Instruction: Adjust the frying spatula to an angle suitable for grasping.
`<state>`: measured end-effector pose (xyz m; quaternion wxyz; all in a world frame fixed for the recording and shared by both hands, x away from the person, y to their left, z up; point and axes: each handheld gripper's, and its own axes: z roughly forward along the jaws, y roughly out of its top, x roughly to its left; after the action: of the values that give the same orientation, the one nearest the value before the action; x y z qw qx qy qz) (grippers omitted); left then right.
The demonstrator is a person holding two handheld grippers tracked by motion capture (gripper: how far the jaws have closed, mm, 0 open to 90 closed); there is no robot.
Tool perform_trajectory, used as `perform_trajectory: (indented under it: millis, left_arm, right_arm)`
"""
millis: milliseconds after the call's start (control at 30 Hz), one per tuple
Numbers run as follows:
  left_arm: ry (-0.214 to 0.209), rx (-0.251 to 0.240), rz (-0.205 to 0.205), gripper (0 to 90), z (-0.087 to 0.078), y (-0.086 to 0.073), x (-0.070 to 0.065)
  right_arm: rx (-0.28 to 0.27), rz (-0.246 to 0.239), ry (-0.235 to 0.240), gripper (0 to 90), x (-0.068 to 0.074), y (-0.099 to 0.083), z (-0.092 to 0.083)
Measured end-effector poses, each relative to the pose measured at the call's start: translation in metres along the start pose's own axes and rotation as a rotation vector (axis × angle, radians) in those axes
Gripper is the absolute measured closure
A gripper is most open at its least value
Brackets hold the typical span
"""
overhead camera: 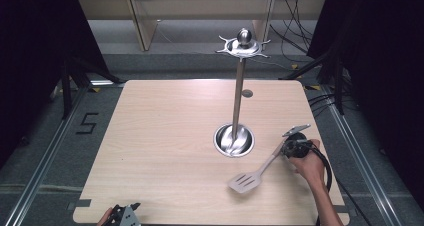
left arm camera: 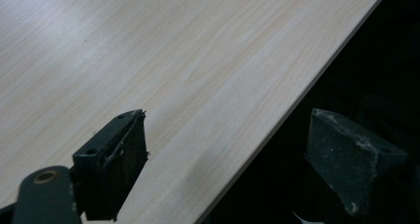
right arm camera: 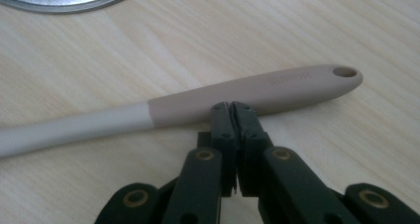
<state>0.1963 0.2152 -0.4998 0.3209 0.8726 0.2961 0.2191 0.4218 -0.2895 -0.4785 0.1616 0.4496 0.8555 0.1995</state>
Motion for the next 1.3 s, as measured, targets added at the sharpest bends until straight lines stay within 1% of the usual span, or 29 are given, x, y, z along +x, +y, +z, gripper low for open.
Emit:
perform_trajectory:
  millis: [67, 233, 267, 300, 367, 400, 433, 467, 500, 533, 567, 600, 633, 667, 700, 733, 767, 800, 833, 867, 900, 933, 1000, 1067, 1100, 1133, 1200, 1233, 1300]
  left_arm:
    - [-0.002, 0.005, 0.004, 15.2, -0.001, 0.000, 0.000]
    - [-0.003, 0.004, 0.003, 15.2, 0.000, 0.000, 0.001]
    - [-0.002, 0.003, 0.003, 15.2, 0.000, 0.000, 0.001]
    - [-0.002, 0.000, -0.001, 15.2, 0.000, 0.000, 0.000]
    - [0.006, 0.005, 0.009, 15.2, 0.000, 0.000, 0.001]
    - [-0.004, 0.005, 0.003, 15.2, -0.001, 0.000, 0.001]
    - [-0.004, 0.005, 0.003, 15.3, -0.001, 0.000, 0.001]
    - [-0.001, 0.002, 0.002, 15.3, -0.001, 0.000, 0.001]
    - [0.008, -0.011, -0.011, 15.3, 0.001, 0.000, 0.001]
    - [0.008, -0.011, -0.011, 15.2, 0.001, 0.000, 0.001]
    - [0.010, -0.010, -0.013, 15.2, 0.001, 0.000, 0.000]
    - [0.005, -0.003, -0.004, 15.3, 0.000, 0.000, 0.001]
    - [0.000, -0.002, -0.002, 15.2, -0.001, 0.000, 0.001]
    - [0.000, -0.002, -0.002, 15.3, -0.001, 0.000, 0.001]
    - [0.002, -0.006, -0.004, 15.3, 0.000, 0.000, 0.000]
    - [0.004, -0.006, -0.006, 15.3, 0.000, 0.000, 0.001]
    - [-0.001, -0.002, -0.007, 15.3, 0.000, 0.000, 0.001]
    - [-0.001, 0.004, 0.001, 15.3, -0.001, 0.000, 0.001]
    - [0.004, 0.004, 0.008, 15.3, 0.000, 0.000, 0.001]
    - [0.005, 0.005, 0.009, 15.3, 0.000, 0.000, 0.001]
    - [0.004, 0.005, 0.007, 15.3, 0.000, 0.000, 0.001]
    - [0.006, 0.008, 0.010, 15.3, 0.000, 0.000, 0.001]
    - [0.003, 0.007, 0.013, 15.3, 0.000, 0.000, 0.001]
    - [-0.003, -0.001, -0.004, 15.3, -0.001, 0.000, 0.001]
    - [-0.001, 0.003, 0.000, 15.3, -0.001, 0.000, 0.001]
    - [-0.001, 0.003, 0.000, 15.3, -0.001, 0.000, 0.001]
    - [-0.002, 0.002, 0.010, 15.3, 0.001, 0.000, 0.001]
    - [0.005, 0.005, 0.009, 15.3, 0.000, 0.000, 0.001]
    - [0.002, 0.006, 0.011, 15.3, 0.000, 0.000, 0.001]
  right_arm:
    - [0.002, 0.019, 0.014, 89.1, -0.002, 0.005, 0.003]
    - [0.001, 0.011, 0.018, 89.1, -0.005, 0.010, 0.006]
    - [0.014, 0.011, 0.013, 89.1, -0.004, 0.012, 0.005]
    - [0.027, 0.027, 0.010, 88.5, -0.003, 0.015, 0.006]
    - [0.032, 0.030, 0.008, 87.8, -0.003, 0.016, 0.006]
    - [0.032, 0.055, 0.007, 84.8, -0.003, 0.017, 0.005]
    - [0.032, 0.055, 0.007, 84.8, -0.003, 0.017, 0.005]
    - [0.034, 0.073, 0.010, 82.3, -0.002, 0.017, 0.005]
    - [0.042, 0.117, 0.013, 73.6, -0.002, 0.018, 0.004]
    - [0.042, 0.117, 0.013, 73.6, -0.002, 0.018, 0.004]
    - [0.034, 0.140, 0.010, 69.4, -0.002, 0.018, 0.005]
    - [0.020, 0.182, 0.023, 61.4, -0.003, 0.018, 0.003]
    - [0.013, 0.201, 0.026, 59.1, -0.003, 0.019, 0.002]
    - [0.013, 0.201, 0.026, 59.1, -0.003, 0.019, 0.002]
    - [-0.006, 0.210, 0.035, 55.2, -0.003, 0.020, 0.003]
    - [-0.001, 0.219, 0.041, 47.5, -0.003, 0.020, 0.002]
    - [-0.001, 0.219, 0.041, 47.5, -0.003, 0.020, 0.002]
    - [0.003, 0.257, 0.046, 45.6, 0.000, 0.021, 0.003]
    - [0.033, 0.305, 0.054, 43.6, 0.005, 0.022, 0.001]
    - [0.046, 0.302, 0.040, 39.3, 0.006, 0.023, 0.001]
    - [0.057, 0.320, 0.036, 37.6, 0.008, 0.024, 0.003]
    - [0.087, 0.305, 0.041, 35.0, 0.009, 0.024, 0.006]
    - [0.083, 0.324, 0.036, 35.1, 0.011, 0.026, 0.006]
    - [0.094, 0.308, 0.028, 34.5, 0.012, 0.027, 0.008]
    - [0.091, 0.327, 0.039, 33.1, 0.014, 0.028, 0.011]
    - [0.091, 0.327, 0.039, 33.1, 0.014, 0.028, 0.011]
    - [0.117, 0.335, 0.035, 29.6, 0.016, 0.031, 0.015]
    - [0.113, 0.320, 0.045, 29.1, 0.015, 0.030, 0.016]
    - [0.119, 0.281, 0.019, 28.8, 0.013, 0.029, 0.020]
